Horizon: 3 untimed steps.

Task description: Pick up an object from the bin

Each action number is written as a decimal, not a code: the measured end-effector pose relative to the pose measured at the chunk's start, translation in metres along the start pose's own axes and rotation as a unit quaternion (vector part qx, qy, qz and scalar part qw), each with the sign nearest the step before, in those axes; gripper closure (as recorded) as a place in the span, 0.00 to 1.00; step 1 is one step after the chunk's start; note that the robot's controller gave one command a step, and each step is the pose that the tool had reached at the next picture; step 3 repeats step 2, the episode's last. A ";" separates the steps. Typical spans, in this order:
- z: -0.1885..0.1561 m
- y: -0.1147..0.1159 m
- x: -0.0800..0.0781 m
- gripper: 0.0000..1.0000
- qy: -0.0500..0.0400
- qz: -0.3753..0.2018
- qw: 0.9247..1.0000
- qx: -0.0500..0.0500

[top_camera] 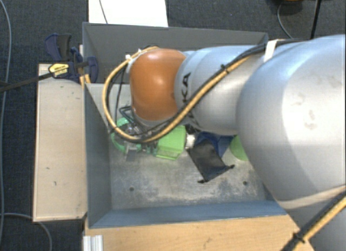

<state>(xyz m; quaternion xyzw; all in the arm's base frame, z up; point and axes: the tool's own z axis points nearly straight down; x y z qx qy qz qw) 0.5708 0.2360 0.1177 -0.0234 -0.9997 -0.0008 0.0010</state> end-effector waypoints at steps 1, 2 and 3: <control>-0.022 -0.002 -0.003 1.00 -0.010 0.005 1.000 -0.004; -0.142 0.015 -0.001 1.00 -0.003 -0.013 1.000 -0.001; -0.142 0.015 -0.001 1.00 -0.003 -0.013 1.000 -0.001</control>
Offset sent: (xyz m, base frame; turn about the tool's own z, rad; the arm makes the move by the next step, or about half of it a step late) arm 0.0009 0.0146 0.1397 -0.0300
